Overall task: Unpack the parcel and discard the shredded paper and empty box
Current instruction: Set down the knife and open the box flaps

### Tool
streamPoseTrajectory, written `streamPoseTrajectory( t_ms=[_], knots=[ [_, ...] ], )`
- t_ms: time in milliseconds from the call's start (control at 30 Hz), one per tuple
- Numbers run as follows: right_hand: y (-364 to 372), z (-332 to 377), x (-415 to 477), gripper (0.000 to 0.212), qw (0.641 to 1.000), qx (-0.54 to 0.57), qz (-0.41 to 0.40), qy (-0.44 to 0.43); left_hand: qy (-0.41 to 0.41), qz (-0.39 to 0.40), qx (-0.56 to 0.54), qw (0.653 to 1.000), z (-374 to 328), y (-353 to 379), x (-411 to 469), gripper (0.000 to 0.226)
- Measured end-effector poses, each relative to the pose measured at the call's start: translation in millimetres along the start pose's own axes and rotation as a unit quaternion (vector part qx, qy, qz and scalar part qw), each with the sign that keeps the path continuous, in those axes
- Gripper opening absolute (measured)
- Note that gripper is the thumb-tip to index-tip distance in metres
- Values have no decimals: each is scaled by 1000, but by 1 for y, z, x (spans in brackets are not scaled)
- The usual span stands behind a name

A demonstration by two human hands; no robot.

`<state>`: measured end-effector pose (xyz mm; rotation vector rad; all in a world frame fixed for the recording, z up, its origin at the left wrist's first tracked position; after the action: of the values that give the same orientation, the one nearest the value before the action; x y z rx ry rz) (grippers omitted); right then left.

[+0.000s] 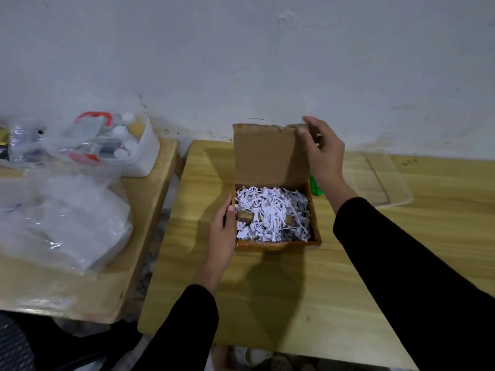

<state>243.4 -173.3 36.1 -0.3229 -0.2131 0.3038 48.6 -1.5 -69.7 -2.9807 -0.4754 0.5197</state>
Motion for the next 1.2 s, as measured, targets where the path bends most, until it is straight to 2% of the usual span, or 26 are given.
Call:
streamPoseTrajectory(
  t_ms=[67,133,333,400,500,567,633,700,800,867,967,1067,1200],
  knots=[
    [8,-31,-8,47,997,45,27,64,4,1,-5,1000,-3,1,-1,40],
    [17,-49,-23,54,992,29,69,106,0,-3,-9,1000,-2,0,-1,40],
    [18,-64,-51,48,978,-80,104,160,-17,-6,-10,1000,-4,0,-5,40],
    [15,-58,-54,45,974,-127,117,149,-13,-9,8,1000,-10,-2,-7,39],
    [-6,-23,-60,40,974,-202,73,72,2,-14,48,999,-29,-8,-6,36],
    [-9,4,-65,39,969,-223,98,30,55,7,124,991,-57,-8,-5,38],
    [12,13,-73,47,939,-253,231,26,84,93,259,958,-81,7,-2,48],
    [41,3,-85,66,879,-306,365,42,73,206,413,884,-86,33,3,62],
    [68,-20,-96,91,807,-378,445,83,53,286,587,755,-73,64,15,81],
    [78,-33,-100,99,777,-404,469,115,20,299,645,703,-57,75,23,89],
    [87,-42,-101,107,754,-420,485,139,-18,311,678,666,-35,84,32,90],
    [94,-46,-100,103,742,-441,487,134,-11,313,675,667,-21,86,40,80],
    [99,-53,-103,103,736,-480,467,100,19,301,679,670,-14,87,47,81]
  ],
)
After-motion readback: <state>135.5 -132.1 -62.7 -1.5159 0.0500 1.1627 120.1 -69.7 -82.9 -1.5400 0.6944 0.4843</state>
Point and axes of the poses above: each hand's wrist, its own x-axis towards the middle knuckle, its own y-axis out of the palm, z = x × y, the point moved 9 cm from there along x, towards the middle knuckle, and after that the axes turned 14 degrees about z, right-handed, at the moved point
